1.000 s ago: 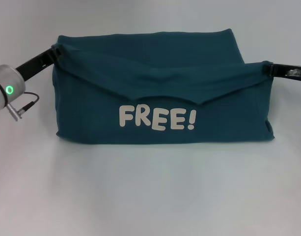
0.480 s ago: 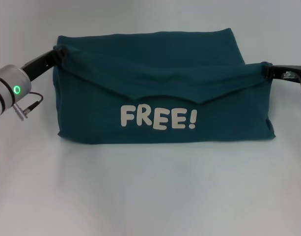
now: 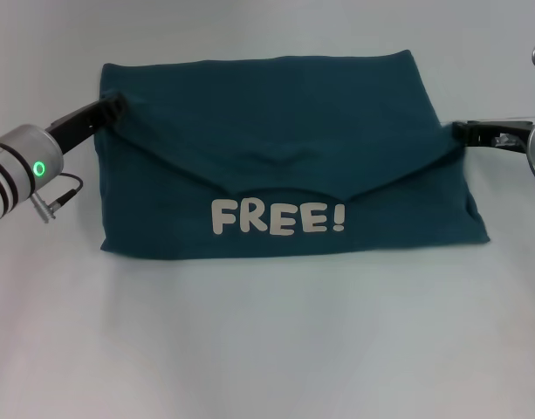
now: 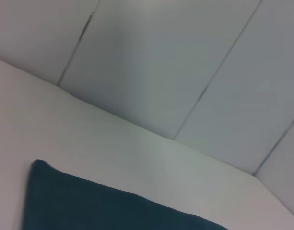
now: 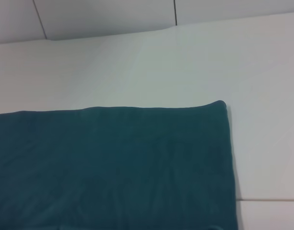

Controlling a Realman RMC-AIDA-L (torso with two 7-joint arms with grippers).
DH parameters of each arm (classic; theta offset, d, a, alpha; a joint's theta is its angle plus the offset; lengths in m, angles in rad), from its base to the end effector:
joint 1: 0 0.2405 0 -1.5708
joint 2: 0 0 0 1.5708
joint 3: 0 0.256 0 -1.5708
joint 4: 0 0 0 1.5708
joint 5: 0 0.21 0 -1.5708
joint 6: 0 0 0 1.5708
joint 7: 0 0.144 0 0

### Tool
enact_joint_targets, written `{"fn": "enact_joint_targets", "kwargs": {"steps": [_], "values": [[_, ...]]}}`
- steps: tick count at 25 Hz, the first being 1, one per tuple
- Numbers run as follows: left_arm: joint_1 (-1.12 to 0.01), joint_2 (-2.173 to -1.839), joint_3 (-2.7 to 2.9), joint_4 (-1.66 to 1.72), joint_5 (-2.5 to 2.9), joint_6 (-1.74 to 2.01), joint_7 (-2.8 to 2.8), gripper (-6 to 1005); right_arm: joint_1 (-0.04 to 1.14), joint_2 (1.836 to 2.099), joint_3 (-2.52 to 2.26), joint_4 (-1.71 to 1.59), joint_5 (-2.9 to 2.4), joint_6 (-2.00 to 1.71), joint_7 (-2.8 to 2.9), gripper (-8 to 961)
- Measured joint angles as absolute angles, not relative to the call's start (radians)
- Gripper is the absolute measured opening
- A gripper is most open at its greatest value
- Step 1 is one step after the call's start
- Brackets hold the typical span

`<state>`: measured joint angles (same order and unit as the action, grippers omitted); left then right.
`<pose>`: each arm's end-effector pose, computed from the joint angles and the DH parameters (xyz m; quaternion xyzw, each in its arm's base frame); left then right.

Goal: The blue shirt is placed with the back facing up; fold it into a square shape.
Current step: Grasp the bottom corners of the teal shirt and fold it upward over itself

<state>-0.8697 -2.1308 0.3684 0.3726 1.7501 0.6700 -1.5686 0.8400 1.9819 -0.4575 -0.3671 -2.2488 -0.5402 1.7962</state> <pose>-0.2384 0.4670 -0.0040 -0.7012 -0.4839 -0.3357 0.4018 0.3051 0.4684 0.0466 -0.7482 0.4490 0.1202 0.4734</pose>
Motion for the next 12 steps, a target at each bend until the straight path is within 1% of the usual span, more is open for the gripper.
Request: {"fn": "enact_joint_targets", "kwargs": {"steps": [3, 9, 12], "values": [[-0.869, -2.138, 0.365, 0.380, 1.740, 0.633, -1.568, 173, 0.835, 1.984, -0.460, -0.376, -2.249, -0.540, 1.796, 245], [-0.870, -2.137, 0.363, 0.390, 1.718, 0.594, -1.559, 183, 0.824, 1.998, -0.458, -0.435, -2.226, -0.539, 1.796, 377], [-0.871, -2.132, 0.364, 0.394, 1.687, 0.592, -1.537, 296, 0.820, 1.989, -0.462, -0.438, -2.212, -0.548, 1.802, 443]]}}
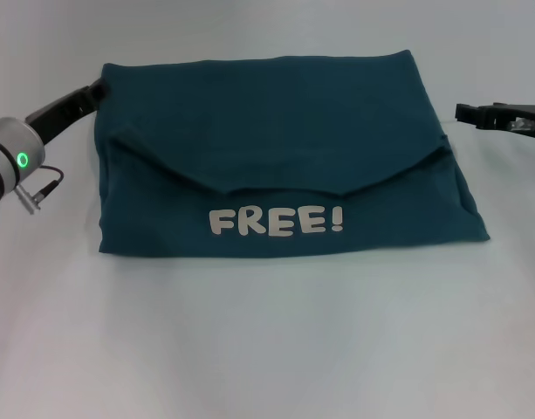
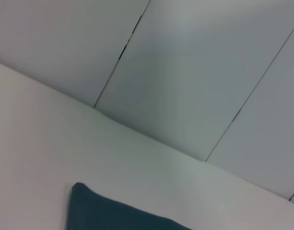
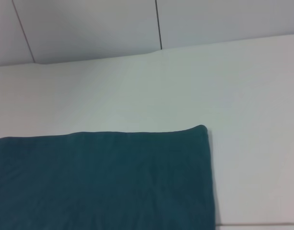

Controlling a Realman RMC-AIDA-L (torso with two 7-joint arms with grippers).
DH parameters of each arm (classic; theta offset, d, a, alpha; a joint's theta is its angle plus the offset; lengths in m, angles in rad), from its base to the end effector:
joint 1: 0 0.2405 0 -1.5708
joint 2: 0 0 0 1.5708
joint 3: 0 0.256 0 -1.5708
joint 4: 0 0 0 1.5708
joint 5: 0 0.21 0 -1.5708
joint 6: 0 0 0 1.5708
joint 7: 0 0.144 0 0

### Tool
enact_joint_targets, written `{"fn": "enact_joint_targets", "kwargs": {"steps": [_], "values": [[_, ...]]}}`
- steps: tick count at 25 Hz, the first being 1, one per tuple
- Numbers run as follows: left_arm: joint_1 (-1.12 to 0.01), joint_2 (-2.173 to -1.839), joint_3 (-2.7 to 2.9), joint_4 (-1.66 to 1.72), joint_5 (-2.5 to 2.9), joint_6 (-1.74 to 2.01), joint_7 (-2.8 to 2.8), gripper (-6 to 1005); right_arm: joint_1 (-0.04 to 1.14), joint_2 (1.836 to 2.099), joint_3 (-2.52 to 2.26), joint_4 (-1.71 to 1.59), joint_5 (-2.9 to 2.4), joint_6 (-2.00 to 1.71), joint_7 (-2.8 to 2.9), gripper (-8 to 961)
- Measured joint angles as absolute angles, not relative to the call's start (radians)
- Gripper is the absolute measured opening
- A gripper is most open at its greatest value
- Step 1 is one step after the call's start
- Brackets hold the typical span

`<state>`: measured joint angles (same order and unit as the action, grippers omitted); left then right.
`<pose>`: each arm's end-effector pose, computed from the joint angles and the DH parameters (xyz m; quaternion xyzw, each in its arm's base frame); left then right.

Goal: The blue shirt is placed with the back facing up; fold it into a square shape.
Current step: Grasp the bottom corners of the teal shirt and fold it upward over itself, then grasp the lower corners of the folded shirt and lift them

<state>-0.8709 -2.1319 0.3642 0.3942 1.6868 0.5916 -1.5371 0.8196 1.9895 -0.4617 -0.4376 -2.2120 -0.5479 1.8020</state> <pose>-0.2464 0.4735 0.0098 -0.6720 -0.4898 -0.3367 0.4418 0.3050 0.4710 0.0638 -0.7345 0.4438 0.1395 0.4941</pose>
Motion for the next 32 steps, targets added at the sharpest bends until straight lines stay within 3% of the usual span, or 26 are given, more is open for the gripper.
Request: {"fn": "enact_joint_targets", "kwargs": {"steps": [2, 7, 16, 26, 32], "values": [[-0.868, -2.131, 0.368, 0.398, 1.684, 0.596, -1.535, 371, 0.813, 1.985, -0.461, -0.438, -2.211, -0.570, 1.806, 487], [-0.817, -2.122, 0.459, 0.414, 1.695, 0.642, -1.554, 578, 0.777, 1.968, -0.455, -0.449, -2.211, -0.706, 1.841, 731], [-0.632, -2.116, 0.663, 0.584, 1.704, 0.853, -1.677, 843, 0.660, 1.961, -0.451, -0.591, -2.181, -1.046, 1.961, 723], [-0.569, -2.120, 0.669, 0.625, 1.848, 0.921, -1.683, 888, 0.613, 1.888, -0.453, -0.606, -2.142, -1.261, 2.090, 718], [-0.546, -2.123, 0.661, 0.623, 1.909, 0.916, -1.680, 887, 0.612, 1.867, -0.452, -0.609, -2.141, -1.265, 2.135, 718]]}}
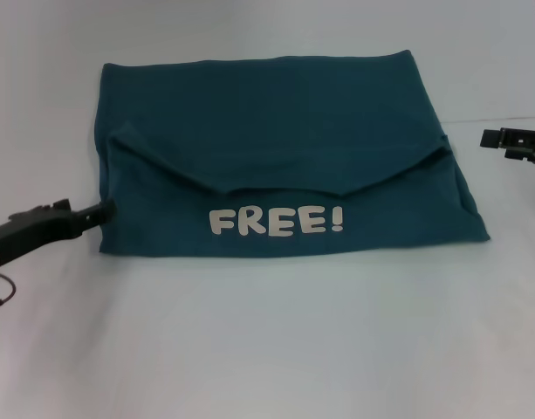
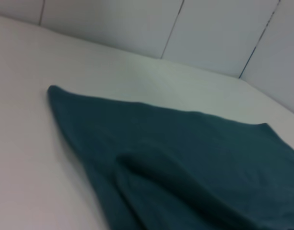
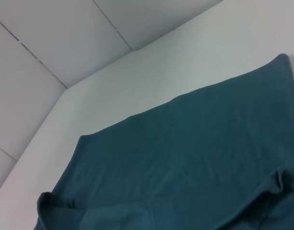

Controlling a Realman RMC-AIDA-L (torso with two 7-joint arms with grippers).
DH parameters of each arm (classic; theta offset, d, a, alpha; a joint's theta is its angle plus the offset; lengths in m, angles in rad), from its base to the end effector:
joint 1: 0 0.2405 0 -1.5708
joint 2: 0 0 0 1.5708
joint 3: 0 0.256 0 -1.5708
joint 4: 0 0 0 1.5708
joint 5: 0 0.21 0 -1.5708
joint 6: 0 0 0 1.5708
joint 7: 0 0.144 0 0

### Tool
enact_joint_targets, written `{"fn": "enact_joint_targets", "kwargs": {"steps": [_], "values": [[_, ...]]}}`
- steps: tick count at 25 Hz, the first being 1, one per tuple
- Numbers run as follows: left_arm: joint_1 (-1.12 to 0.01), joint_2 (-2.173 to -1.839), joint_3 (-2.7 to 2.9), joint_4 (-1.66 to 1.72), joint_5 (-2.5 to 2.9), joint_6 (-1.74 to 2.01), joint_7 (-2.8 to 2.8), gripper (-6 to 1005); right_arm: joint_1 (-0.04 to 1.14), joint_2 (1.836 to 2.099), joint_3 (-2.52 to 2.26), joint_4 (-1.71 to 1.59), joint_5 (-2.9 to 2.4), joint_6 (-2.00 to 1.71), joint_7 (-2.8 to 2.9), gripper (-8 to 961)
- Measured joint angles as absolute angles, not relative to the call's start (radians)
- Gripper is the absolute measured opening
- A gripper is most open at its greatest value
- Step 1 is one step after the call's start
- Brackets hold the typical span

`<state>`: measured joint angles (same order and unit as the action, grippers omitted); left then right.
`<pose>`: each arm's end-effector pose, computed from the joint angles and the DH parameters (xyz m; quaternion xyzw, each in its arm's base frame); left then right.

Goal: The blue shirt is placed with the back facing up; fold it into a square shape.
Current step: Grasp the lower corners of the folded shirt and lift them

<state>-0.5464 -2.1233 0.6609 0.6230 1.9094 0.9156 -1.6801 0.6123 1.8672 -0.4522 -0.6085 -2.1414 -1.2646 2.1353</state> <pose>-0.3093 0.3903 0.0074 -0.7898 -0.4406 -0.2250 0.3625 0.3214 0.3976 0.1166 -0.7422 0.5509 0.2549 0.2839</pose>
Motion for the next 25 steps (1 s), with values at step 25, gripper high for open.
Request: {"fn": "enact_joint_targets", "kwargs": {"steps": [25], "values": [[-0.540, -2.146, 0.733, 0.624, 2.015, 0.916, -1.670, 888, 0.623, 1.866, -0.462, -0.611, -2.145, -1.237, 2.147, 718]]}}
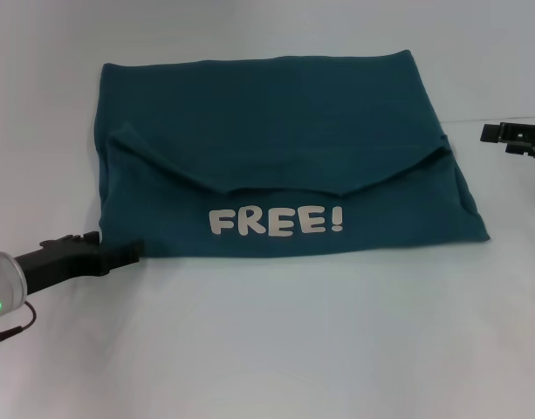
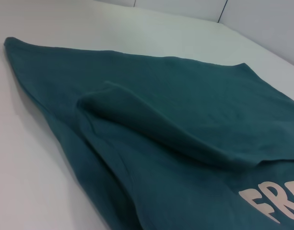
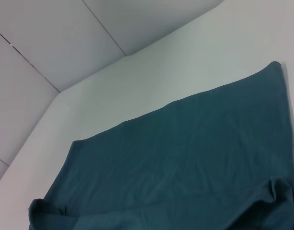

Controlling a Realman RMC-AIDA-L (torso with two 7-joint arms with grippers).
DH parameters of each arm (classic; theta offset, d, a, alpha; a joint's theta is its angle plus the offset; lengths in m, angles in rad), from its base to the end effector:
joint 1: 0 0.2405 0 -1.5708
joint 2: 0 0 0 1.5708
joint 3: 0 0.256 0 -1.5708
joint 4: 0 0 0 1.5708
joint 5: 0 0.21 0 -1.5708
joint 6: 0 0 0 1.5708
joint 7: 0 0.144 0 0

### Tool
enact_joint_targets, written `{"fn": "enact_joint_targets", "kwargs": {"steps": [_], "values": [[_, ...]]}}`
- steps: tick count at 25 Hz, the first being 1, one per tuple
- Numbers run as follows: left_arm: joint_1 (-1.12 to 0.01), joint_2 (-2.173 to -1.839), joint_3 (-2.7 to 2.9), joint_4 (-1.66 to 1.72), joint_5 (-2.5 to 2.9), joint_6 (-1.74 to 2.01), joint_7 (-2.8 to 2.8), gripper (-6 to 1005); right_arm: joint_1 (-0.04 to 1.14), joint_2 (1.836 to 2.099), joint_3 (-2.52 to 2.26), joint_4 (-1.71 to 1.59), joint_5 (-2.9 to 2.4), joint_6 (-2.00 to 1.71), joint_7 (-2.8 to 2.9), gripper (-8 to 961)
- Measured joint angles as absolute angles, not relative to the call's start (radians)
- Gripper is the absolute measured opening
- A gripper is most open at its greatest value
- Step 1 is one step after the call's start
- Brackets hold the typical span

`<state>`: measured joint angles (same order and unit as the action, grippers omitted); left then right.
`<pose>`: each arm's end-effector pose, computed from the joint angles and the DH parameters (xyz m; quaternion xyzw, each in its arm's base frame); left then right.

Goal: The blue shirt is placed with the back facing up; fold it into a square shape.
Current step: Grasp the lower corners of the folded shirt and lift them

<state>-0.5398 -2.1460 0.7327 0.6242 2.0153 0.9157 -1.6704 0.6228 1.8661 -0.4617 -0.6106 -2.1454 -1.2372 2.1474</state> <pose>-0.3077 0.3783 -0.0200 -0.8314 -0.4166 -0.1635 0.3293 0.3197 0.4031 0.1181 -0.7398 0.5508 0.2516 0.2933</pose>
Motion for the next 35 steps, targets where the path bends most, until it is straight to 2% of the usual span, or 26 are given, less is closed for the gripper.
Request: {"fn": "enact_joint_targets", "kwargs": {"steps": [30, 35], "values": [[-0.563, -2.148, 0.783, 0.628, 2.027, 0.877, -1.672, 870, 0.616, 1.874, -0.460, -0.611, -2.144, -1.236, 2.140, 719], [-0.563, -2.149, 0.786, 0.638, 2.042, 0.875, -1.692, 632, 0.617, 1.874, -0.458, -0.611, -2.142, -1.236, 2.139, 719]]}}
